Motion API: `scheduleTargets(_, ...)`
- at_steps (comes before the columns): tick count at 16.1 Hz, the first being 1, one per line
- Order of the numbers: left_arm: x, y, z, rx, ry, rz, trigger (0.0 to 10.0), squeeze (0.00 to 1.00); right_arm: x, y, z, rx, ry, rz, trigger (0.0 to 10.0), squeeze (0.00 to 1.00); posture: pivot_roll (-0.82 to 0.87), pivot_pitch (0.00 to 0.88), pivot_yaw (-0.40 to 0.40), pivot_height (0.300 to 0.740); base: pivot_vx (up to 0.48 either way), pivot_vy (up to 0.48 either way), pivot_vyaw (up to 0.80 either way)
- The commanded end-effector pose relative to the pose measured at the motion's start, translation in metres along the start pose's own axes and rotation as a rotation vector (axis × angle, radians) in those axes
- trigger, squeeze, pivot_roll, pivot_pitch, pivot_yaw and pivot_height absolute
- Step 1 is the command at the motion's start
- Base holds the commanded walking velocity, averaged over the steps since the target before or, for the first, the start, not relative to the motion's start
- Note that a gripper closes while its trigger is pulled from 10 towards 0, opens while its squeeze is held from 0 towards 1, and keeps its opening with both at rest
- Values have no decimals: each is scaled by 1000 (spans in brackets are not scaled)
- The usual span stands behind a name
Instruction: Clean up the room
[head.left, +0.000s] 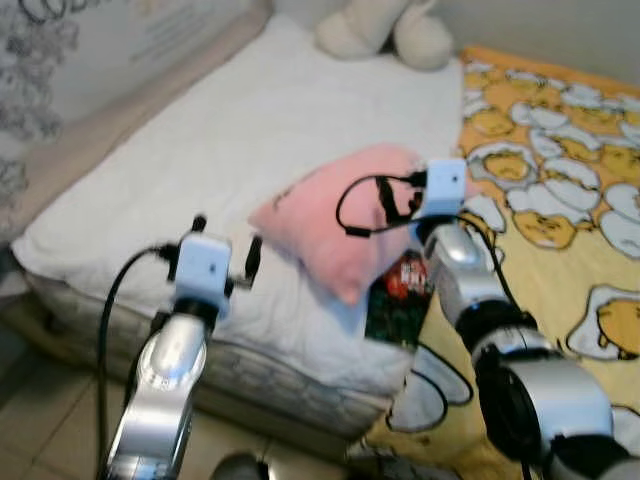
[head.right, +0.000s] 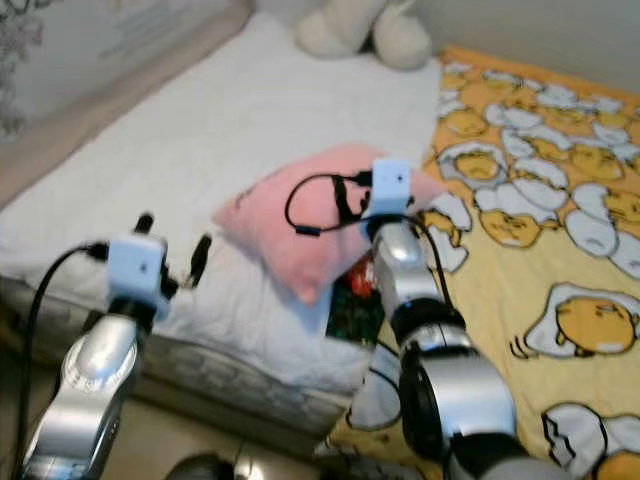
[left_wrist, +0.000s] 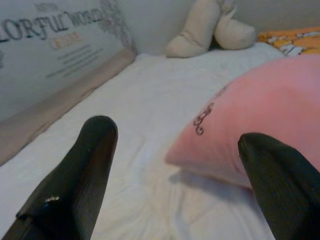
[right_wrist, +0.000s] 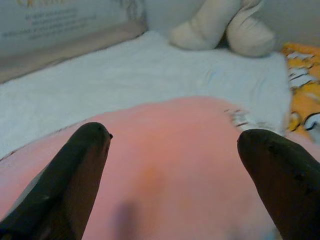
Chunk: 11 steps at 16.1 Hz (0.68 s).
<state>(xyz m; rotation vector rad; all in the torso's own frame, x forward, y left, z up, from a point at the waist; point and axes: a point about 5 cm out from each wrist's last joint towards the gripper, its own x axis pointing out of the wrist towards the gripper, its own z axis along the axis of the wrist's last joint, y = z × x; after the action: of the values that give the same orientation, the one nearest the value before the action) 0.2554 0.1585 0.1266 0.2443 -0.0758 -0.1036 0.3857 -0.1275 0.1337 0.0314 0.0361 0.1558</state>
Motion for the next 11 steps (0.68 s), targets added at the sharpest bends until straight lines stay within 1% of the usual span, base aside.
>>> scheduleTargets(1, -8, -1, 9, 21, -15, -10, 10000, 0, 1, 2, -5, 2, 40, -5, 10000, 0, 347, 158, -105, 740, 0, 0, 0)
scheduleTargets(2, -24, -4, 18, 32, -24, -12, 10000, 0, 2, 12, -11, -15, 98, -1, 10000, 0, 367, 190, -111, 740, 0, 0, 0)
scheduleTargets(3, -35, -4, 22, 37, -11, -1, 10000, 0, 1, 18, -18, -25, 141, 4, 10000, 0, 389, 232, -124, 740, 0, 0, 0)
scheduleTargets(4, -38, -5, 23, 36, -5, 2, 10000, 0, 1, 20, -20, -29, 153, 3, 10000, 0, 391, 237, -127, 740, 0, 0, 0)
scheduleTargets(5, -45, -3, 23, 32, 18, 25, 10000, 0, -2, 26, -30, -17, 213, 11, 10000, 0, 390, 272, -133, 740, 0, 0, 0)
scheduleTargets(6, -48, -2, 23, 33, 28, 31, 10000, 0, -3, 29, -33, -24, 232, 15, 10000, 0, 390, 272, -133, 740, 0, 0, 0)
scheduleTargets(7, -52, -2, 24, 35, 39, 37, 10000, 0, -5, 34, -38, -74, 256, 34, 10000, 0, 395, 289, -136, 740, 0, 0, 0)
scheduleTargets(8, -54, -1, 26, 40, 50, 46, 10000, 0, -6, 38, -43, -88, 279, 43, 10000, 0, 396, 297, -137, 740, 0, 0, 0)
scheduleTargets(9, -56, 0, 26, 42, 63, 55, 10000, 0, -8, 40, -47, -72, 300, 43, 10000, 0, 394, 304, -140, 740, 0, 0, 0)
scheduleTargets(10, -56, 1, 25, 45, 76, 61, 10000, 0, -10, 42, -52, -29, 330, 39, 0, 0, 391, 307, -142, 740, 0, 0, 0)
scheduleTargets(11, -56, 1, 25, 46, 77, 62, 10000, 0, -11, 43, -54, -24, 338, 42, 0, 0, 388, 305, -144, 740, 0, 0, 0)
